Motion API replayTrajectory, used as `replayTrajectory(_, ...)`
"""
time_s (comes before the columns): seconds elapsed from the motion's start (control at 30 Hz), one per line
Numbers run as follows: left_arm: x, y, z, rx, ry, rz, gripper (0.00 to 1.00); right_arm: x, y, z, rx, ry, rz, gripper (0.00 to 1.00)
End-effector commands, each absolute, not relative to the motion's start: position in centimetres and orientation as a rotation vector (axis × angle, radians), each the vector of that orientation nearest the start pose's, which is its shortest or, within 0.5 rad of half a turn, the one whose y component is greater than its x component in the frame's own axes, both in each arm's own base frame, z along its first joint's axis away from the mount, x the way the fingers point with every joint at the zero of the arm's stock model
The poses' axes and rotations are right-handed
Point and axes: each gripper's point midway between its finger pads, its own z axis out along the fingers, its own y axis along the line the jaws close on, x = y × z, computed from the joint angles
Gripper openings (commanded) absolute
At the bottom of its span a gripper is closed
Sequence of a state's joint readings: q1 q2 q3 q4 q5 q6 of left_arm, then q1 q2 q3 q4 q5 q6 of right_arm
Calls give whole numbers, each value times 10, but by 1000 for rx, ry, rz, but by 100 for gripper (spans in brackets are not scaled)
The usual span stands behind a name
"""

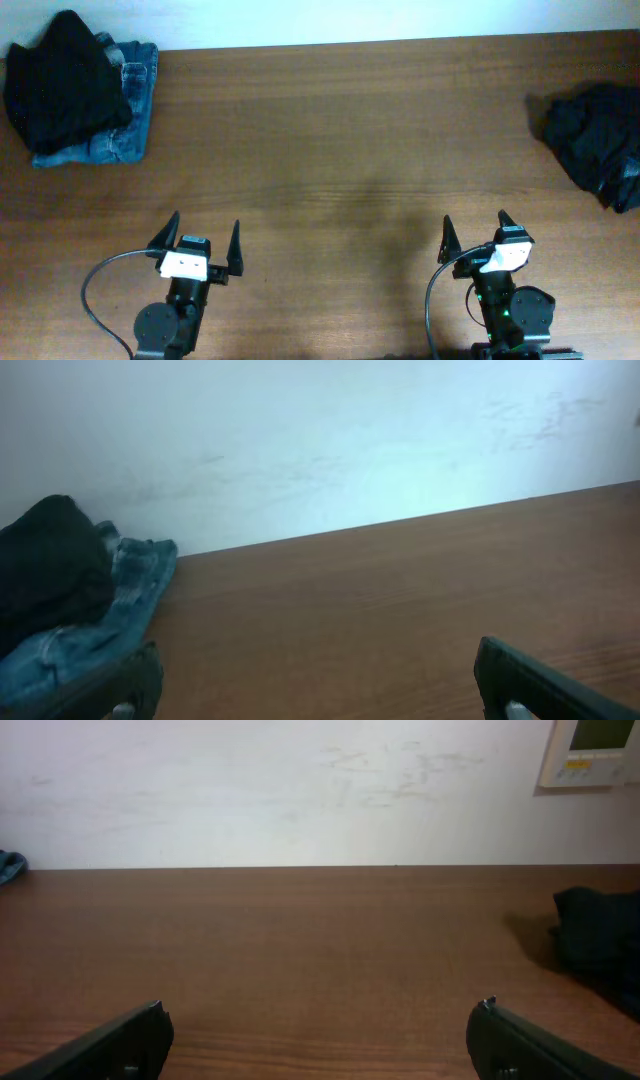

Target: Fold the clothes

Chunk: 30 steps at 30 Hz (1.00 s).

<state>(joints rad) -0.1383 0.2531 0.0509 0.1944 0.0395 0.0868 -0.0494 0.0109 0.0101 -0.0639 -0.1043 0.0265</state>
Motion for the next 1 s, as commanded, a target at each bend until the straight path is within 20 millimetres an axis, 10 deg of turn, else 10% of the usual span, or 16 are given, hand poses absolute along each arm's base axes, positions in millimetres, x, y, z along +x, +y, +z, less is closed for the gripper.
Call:
replayTrajectory(0.0,256,-36,177,197,1562,-42,99,246,6,158,-12,1641,69,99)
replayTrajectory(0.97,246,2,158,90,1641,61,99,246,6,158,-12,1641,69,99)
